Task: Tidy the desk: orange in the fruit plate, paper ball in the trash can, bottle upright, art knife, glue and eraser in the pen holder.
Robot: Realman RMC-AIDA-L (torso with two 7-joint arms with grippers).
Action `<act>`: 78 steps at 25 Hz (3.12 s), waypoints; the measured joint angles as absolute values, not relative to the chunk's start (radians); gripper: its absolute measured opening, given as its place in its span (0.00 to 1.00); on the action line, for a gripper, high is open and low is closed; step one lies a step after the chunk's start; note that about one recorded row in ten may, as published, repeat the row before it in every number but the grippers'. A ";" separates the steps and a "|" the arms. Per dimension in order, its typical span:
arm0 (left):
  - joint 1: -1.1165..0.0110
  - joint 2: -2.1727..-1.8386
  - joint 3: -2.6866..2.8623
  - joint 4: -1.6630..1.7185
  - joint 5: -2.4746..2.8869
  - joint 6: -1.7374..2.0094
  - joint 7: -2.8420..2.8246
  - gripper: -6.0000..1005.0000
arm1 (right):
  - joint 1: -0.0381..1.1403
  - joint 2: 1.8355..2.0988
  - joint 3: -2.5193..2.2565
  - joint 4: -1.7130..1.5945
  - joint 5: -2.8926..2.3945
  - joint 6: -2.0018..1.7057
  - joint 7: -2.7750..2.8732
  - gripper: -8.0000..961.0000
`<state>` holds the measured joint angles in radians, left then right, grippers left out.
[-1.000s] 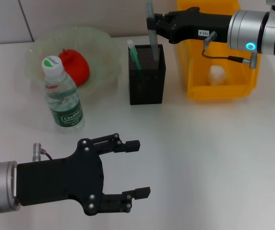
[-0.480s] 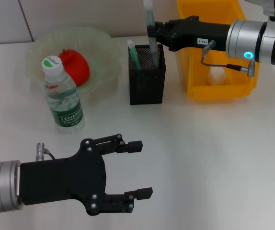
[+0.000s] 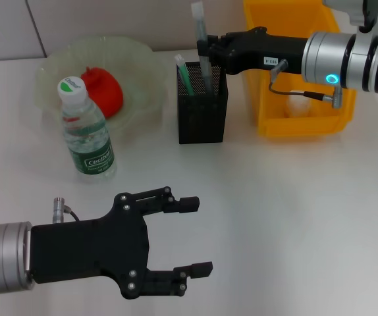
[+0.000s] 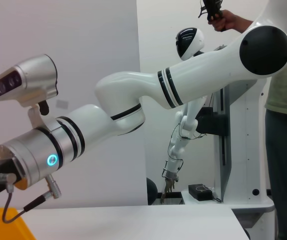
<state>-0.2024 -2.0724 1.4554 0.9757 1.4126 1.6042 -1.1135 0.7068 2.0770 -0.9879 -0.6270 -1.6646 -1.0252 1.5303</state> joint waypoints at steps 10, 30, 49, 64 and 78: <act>-0.203 -2.072 1.456 0.974 1.413 1.605 -1.113 0.79 | 0.723 2.078 -0.997 -0.583 -1.662 -0.980 1.519 0.15; -0.209 -2.072 1.456 0.974 1.413 1.604 -1.114 0.79 | 0.724 2.082 -0.999 -0.581 -1.662 -0.983 1.511 0.16; -0.210 -2.071 1.446 0.974 1.413 1.606 -1.130 0.79 | 0.658 2.080 -0.989 -0.602 -1.479 -1.069 1.395 0.73; -0.210 -2.064 1.360 0.973 1.398 1.659 -1.180 0.79 | 0.546 2.077 -0.988 -0.711 -1.460 -1.188 1.358 0.81; -0.213 -2.032 1.139 0.971 1.501 1.739 -1.217 0.78 | 0.440 2.077 -0.954 -0.774 -1.462 -1.365 1.286 0.81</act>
